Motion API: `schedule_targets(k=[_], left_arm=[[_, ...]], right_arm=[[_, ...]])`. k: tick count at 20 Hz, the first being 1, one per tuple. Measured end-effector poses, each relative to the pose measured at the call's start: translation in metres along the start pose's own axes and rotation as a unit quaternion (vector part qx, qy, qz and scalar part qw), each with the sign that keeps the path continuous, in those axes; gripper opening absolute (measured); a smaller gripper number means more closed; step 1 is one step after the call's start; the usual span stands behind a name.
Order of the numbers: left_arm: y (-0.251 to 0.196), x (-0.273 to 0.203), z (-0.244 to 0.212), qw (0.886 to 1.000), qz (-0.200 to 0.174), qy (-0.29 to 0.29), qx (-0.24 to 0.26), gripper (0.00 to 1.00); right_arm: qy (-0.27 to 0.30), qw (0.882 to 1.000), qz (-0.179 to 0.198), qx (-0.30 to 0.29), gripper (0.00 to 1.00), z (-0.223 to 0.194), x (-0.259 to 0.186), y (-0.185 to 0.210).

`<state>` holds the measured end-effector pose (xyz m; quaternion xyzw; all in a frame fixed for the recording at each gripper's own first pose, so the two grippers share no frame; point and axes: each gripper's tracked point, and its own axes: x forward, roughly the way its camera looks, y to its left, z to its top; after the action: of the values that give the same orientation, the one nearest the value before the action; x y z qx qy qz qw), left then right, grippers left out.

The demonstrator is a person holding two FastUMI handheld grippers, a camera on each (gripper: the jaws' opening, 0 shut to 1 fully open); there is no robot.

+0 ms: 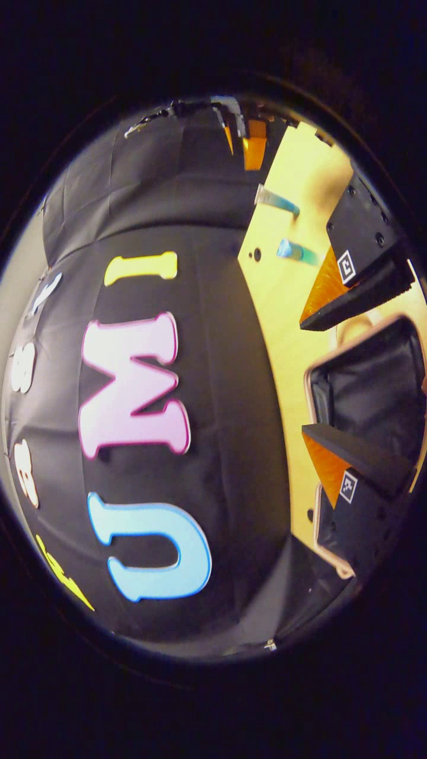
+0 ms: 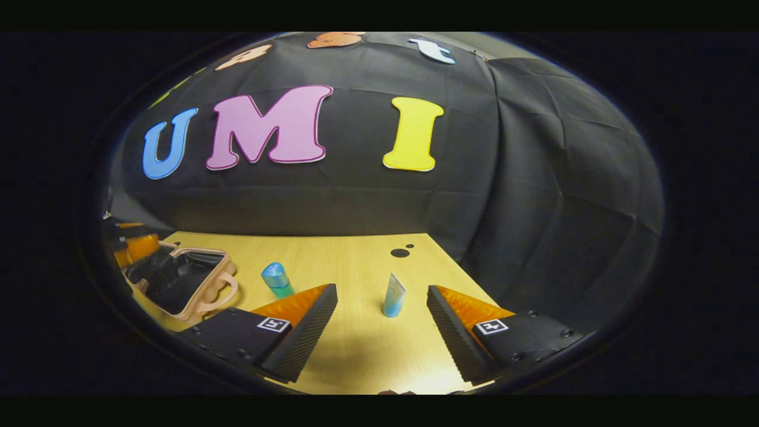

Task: First open the suitcase, pack the skin care products into it, and then close the suitcase.

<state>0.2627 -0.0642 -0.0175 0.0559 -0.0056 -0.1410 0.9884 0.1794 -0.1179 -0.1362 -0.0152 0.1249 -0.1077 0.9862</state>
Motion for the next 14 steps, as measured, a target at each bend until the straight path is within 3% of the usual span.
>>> schedule_targets(k=[2,5,8,14], left_arm=[[-0.077,0.017,-0.027,0.998,-0.05,0.025,-0.016,0.98],[-0.147,0.063,-0.051,0.997,-0.065,0.047,-0.003,0.98],[-0.167,0.108,-0.078,0.994,-0.037,0.098,0.0,0.98],[-0.17,0.179,-0.107,0.993,0.007,0.111,-0.036,0.98]], right_arm=[[0.014,1.0,-0.004,-0.006,0.97,-0.013,0.004,-0.013],[0.032,0.999,-0.009,-0.001,0.97,-0.035,0.005,-0.032],[0.048,0.999,-0.016,-0.004,0.97,-0.059,0.007,-0.05],[0.067,0.998,-0.013,0.012,0.97,-0.085,0.035,-0.052]])
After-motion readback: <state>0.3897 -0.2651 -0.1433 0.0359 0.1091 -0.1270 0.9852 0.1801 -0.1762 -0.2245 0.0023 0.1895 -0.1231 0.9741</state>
